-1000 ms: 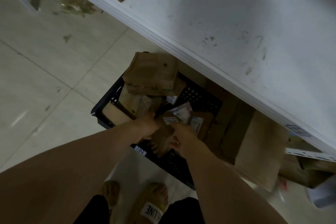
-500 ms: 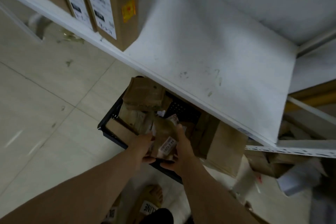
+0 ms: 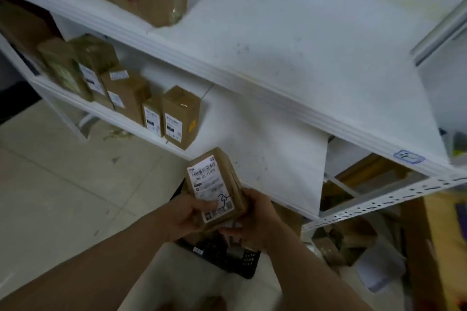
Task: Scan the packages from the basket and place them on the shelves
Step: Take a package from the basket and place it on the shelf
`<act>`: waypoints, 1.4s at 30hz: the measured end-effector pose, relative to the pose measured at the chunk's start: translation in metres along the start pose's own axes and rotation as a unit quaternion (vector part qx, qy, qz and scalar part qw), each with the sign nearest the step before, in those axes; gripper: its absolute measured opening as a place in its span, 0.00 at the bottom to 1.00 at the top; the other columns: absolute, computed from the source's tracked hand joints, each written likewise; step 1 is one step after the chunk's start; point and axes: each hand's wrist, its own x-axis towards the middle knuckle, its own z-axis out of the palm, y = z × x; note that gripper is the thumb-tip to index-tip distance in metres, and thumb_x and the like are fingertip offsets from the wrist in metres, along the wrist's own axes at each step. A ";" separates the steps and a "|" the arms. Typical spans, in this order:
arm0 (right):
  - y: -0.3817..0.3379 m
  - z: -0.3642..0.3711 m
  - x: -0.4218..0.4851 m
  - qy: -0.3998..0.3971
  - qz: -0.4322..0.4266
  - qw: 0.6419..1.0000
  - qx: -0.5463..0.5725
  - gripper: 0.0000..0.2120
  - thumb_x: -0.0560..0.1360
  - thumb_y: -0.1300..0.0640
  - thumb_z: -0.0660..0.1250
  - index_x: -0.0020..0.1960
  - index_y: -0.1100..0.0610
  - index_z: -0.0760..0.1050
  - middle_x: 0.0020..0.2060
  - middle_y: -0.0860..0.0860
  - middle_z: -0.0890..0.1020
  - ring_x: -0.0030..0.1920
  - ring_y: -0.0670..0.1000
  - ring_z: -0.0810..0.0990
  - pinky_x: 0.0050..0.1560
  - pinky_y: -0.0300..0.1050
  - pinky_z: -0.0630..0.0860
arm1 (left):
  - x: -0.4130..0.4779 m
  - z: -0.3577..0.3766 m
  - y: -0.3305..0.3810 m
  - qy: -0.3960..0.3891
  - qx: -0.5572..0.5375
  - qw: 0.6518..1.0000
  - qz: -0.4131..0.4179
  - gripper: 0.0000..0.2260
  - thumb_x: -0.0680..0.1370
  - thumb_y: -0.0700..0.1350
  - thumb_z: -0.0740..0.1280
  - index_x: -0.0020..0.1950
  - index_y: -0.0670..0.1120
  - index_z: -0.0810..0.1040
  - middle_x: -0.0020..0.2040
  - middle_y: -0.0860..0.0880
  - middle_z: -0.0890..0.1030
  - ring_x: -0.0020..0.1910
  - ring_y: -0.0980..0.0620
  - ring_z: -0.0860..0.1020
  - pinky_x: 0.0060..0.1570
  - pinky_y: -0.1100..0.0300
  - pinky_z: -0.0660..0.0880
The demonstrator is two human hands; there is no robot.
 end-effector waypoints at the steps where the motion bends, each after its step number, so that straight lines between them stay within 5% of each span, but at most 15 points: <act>1: -0.006 0.007 -0.013 -0.002 -0.008 1.000 -0.017 0.22 0.81 0.46 0.57 0.64 0.58 0.80 0.56 0.60 0.85 0.63 0.62 0.79 0.62 0.64 0.77 | -0.011 0.001 0.008 -0.005 0.017 1.000 0.009 0.21 0.73 0.32 0.72 0.66 0.41 0.78 0.62 0.38 0.82 0.61 0.37 0.80 0.60 0.40 0.77; 5: -0.036 0.037 -0.061 -0.016 -0.075 0.986 -0.146 0.24 0.79 0.35 0.61 0.60 0.51 0.83 0.53 0.54 0.87 0.59 0.56 0.82 0.61 0.56 0.76 | -0.057 0.015 0.044 0.017 0.112 0.992 0.048 0.24 0.69 0.35 0.76 0.65 0.44 0.79 0.59 0.43 0.84 0.60 0.41 0.82 0.67 0.40 0.73; 10: -0.066 0.055 -0.103 -0.046 -0.183 0.954 -0.231 0.35 0.68 0.41 0.79 0.71 0.46 0.70 0.57 0.50 0.85 0.58 0.55 0.84 0.62 0.63 0.78 | -0.090 0.041 0.078 0.051 0.149 0.979 0.128 0.26 0.71 0.32 0.75 0.66 0.48 0.75 0.54 0.47 0.86 0.49 0.48 0.86 0.41 0.54 0.82; 15: -0.082 0.050 -0.141 -0.059 -0.247 0.937 -0.241 0.34 0.70 0.45 0.78 0.72 0.49 0.70 0.55 0.54 0.86 0.57 0.56 0.85 0.61 0.62 0.79 | -0.112 0.055 0.097 0.008 0.165 0.974 0.158 0.33 0.67 0.40 0.79 0.69 0.52 0.72 0.57 0.47 0.85 0.58 0.44 0.83 0.56 0.41 0.80; 22: -0.090 0.027 -0.164 -0.078 -0.279 0.933 -0.214 0.45 0.61 0.38 0.82 0.72 0.48 0.69 0.61 0.56 0.83 0.63 0.60 0.81 0.63 0.65 0.78 | -0.131 0.087 0.123 -0.053 0.222 0.955 0.188 0.19 0.74 0.47 0.71 0.65 0.50 0.78 0.58 0.46 0.85 0.61 0.43 0.81 0.62 0.40 0.76; 26: -0.093 0.016 -0.181 -0.065 -0.280 0.932 -0.221 0.33 0.70 0.37 0.74 0.71 0.49 0.71 0.61 0.54 0.83 0.62 0.57 0.82 0.63 0.63 0.78 | -0.125 0.101 0.127 -0.057 0.236 0.952 0.184 0.17 0.76 0.46 0.69 0.64 0.48 0.78 0.57 0.45 0.85 0.60 0.42 0.81 0.62 0.38 0.76; 29: -0.094 0.002 -0.193 -0.066 -0.278 0.935 -0.211 0.28 0.73 0.42 0.73 0.70 0.50 0.73 0.60 0.54 0.84 0.62 0.57 0.82 0.64 0.64 0.77 | -0.119 0.112 0.125 -0.077 0.252 0.947 0.181 0.19 0.75 0.44 0.70 0.66 0.47 0.77 0.58 0.45 0.84 0.60 0.42 0.81 0.61 0.39 0.77; 42: -0.133 -0.104 -0.230 -0.095 -0.274 0.933 -0.211 0.36 0.68 0.57 0.78 0.72 0.50 0.66 0.61 0.56 0.83 0.62 0.59 0.82 0.65 0.68 0.74 | -0.079 0.212 0.110 -0.111 0.282 0.933 0.192 0.40 0.59 0.39 0.77 0.71 0.45 0.70 0.58 0.43 0.84 0.60 0.40 0.81 0.59 0.40 0.78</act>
